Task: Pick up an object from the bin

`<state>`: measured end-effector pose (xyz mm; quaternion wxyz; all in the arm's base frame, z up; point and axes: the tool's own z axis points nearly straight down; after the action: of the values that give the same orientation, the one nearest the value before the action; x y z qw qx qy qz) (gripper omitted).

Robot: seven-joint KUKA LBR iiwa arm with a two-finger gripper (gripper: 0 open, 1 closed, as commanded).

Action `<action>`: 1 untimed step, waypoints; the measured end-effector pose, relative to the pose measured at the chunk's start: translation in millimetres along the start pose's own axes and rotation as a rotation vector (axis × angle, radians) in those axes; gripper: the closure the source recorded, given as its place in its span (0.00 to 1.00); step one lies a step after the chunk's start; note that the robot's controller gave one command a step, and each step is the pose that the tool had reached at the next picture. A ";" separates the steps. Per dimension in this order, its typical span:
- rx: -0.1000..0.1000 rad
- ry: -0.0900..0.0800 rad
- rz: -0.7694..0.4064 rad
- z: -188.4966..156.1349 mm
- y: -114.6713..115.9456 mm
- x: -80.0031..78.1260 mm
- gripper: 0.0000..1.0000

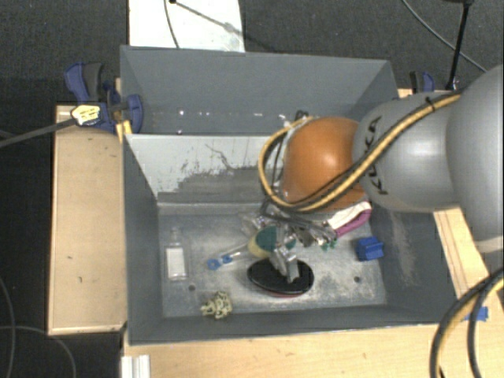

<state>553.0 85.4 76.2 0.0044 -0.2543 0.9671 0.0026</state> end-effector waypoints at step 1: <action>0.000 -0.007 0.003 -4.2 0.2 -3.2 0.00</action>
Offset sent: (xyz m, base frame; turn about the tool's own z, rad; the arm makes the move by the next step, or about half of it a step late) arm 0.0000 0.0000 0.0000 0.0000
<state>555.7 87.1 80.4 0.0079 -0.2527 0.9675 0.0035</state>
